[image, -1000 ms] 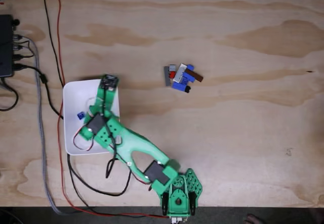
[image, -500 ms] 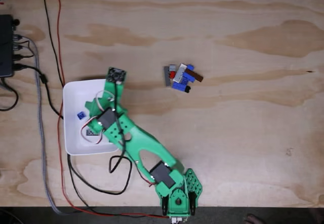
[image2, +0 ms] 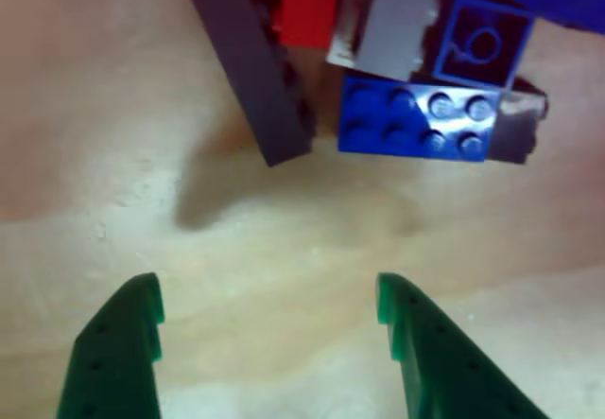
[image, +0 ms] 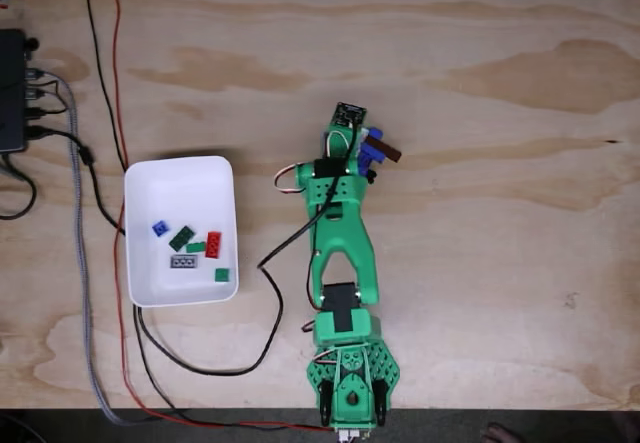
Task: Put all lego bricks in the bin.
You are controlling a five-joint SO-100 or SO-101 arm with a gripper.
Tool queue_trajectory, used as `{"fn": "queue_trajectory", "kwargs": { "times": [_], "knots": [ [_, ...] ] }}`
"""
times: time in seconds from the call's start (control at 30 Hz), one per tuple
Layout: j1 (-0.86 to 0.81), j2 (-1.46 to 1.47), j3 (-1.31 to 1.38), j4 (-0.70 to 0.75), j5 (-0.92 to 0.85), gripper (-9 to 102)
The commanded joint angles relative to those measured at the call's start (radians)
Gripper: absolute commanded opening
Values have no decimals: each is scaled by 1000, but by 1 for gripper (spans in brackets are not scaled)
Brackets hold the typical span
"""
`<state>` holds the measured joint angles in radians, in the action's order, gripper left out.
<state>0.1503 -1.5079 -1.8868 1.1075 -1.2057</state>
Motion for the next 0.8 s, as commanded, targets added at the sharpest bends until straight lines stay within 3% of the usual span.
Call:
{"fn": "queue_trajectory", "kwargs": {
  "times": [0.0,0.13,0.5,0.53,0.57,0.63,0.77],
  "knots": [
    [15,48,124,-81,-80,24],
    [2,100,133,-193,-126,24],
    [-58,133,114,-267,-215,17],
    [-58,135,112,-275,-218,5],
    [-58,126,100,-282,-209,0],
    [-41,60,31,-311,-176,0],
    [60,-318,-103,-259,67,0]
  ]
}}
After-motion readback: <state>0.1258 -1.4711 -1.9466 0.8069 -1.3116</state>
